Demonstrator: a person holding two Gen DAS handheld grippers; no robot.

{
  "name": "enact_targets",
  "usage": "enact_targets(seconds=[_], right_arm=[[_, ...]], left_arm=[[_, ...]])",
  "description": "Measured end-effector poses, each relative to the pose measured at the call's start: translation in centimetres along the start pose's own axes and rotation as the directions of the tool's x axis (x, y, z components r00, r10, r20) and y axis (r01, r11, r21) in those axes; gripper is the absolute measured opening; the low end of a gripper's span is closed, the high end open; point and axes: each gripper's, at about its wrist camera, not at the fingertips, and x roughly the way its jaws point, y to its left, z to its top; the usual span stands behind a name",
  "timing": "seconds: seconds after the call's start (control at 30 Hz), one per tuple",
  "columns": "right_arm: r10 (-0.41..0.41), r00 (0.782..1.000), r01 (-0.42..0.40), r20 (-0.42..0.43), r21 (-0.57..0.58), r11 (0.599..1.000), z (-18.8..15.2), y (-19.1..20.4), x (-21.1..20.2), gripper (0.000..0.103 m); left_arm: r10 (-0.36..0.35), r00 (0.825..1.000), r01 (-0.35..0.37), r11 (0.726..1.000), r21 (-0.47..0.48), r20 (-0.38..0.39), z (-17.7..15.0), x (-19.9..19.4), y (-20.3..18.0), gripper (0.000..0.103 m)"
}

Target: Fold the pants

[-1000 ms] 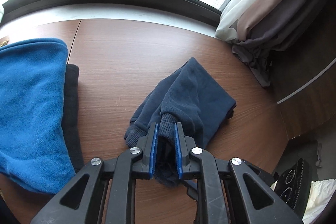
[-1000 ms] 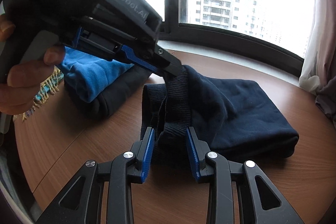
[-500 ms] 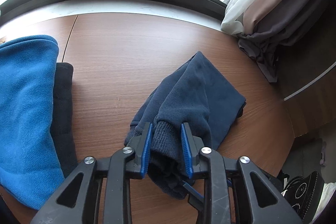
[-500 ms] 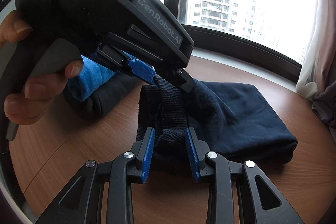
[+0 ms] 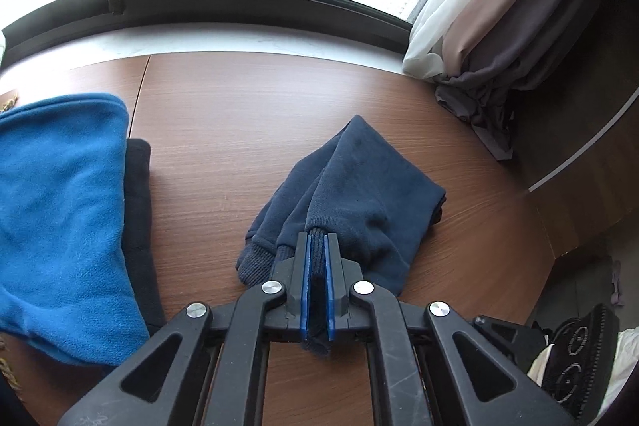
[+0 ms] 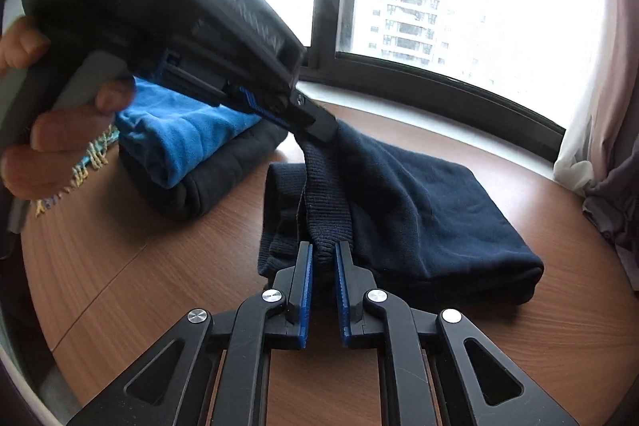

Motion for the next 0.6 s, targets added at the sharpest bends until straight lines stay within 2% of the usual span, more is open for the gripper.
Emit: enact_targets(seconds=[0.13,0.27,0.4,0.43,0.53,0.6], right_arm=[[0.022,1.0,-0.022,-0.006,-0.036,0.999,0.0,1.1,0.0,0.012],[0.048,0.996,-0.052,-0.08,-0.054,0.997,-1.0,1.6,2.4,0.012],[0.069,0.994,-0.075,-0.079,-0.078,0.994,-1.3,2.1,2.4,0.013],[0.074,0.994,-0.08,-0.08,-0.074,0.994,-1.4,2.0,2.1,0.017],[0.058,0.994,-0.061,-0.097,-0.027,0.998,-1.5,1.1,1.0,0.042],[0.019,0.997,-0.018,-0.08,0.004,1.0,-1.5,0.0,-0.1,0.043]], left_arm=[[0.074,0.996,-0.076,0.997,-0.034,-0.045,-0.7,1.7,1.5,0.008],[0.092,0.993,-0.097,0.993,-0.07,-0.069,-1.3,2.9,2.6,0.008],[0.12,0.991,-0.124,0.99,-0.063,-0.063,-1.9,3.1,2.7,0.01],[0.134,0.989,-0.137,0.989,-0.059,-0.056,-2.0,3.0,2.6,0.011],[0.21,0.978,-0.21,0.976,-0.058,-0.005,-2.4,2.0,1.7,0.02],[0.278,0.958,-0.273,0.959,-0.07,0.068,-3.1,0.3,0.6,0.028]])
